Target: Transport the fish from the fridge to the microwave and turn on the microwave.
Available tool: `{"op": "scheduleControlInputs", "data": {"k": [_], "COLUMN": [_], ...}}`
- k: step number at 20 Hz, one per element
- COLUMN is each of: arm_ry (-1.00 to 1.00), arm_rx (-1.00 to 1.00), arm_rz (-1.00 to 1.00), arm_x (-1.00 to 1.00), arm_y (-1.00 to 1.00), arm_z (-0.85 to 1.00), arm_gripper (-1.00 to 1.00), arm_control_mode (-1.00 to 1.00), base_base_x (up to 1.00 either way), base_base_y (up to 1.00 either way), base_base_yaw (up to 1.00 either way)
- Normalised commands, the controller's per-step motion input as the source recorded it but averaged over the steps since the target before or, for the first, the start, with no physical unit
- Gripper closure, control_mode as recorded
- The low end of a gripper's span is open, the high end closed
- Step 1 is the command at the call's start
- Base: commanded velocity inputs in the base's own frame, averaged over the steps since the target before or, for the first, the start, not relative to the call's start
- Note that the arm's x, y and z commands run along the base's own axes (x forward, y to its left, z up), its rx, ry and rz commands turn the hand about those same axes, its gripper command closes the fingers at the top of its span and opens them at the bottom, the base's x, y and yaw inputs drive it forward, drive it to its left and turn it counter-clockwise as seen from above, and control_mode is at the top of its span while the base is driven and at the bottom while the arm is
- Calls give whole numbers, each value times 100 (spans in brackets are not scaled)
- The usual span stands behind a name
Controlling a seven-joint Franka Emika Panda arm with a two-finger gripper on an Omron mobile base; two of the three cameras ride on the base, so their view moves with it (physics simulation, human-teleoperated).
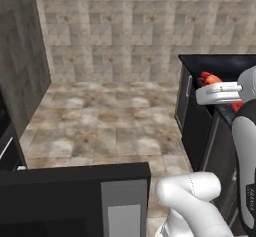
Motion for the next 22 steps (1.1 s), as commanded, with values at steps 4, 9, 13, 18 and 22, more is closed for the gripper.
{"op": "scheduleControlInputs", "data": {"k": [4, 9, 13, 18, 22], "arm_ry": [0, 0, 0, 0, 0], "arm_rx": [0, 0, 0, 0, 0], "arm_rz": [0, 0, 0, 0, 0], "arm_x": [0, 0, 0, 0, 0], "arm_y": [0, 0, 0, 0, 0], "arm_z": [0, 0, 0, 0, 0], "arm_gripper": [100, 100, 100, 100, 100], "arm_control_mode": [100, 100, 100, 100, 100], "base_base_x": [36, 36, 38, 24, 19], "base_base_y": [0, 0, 0, 0, 0], "base_base_yaw": [16, 14, 14, 19, 21]}}
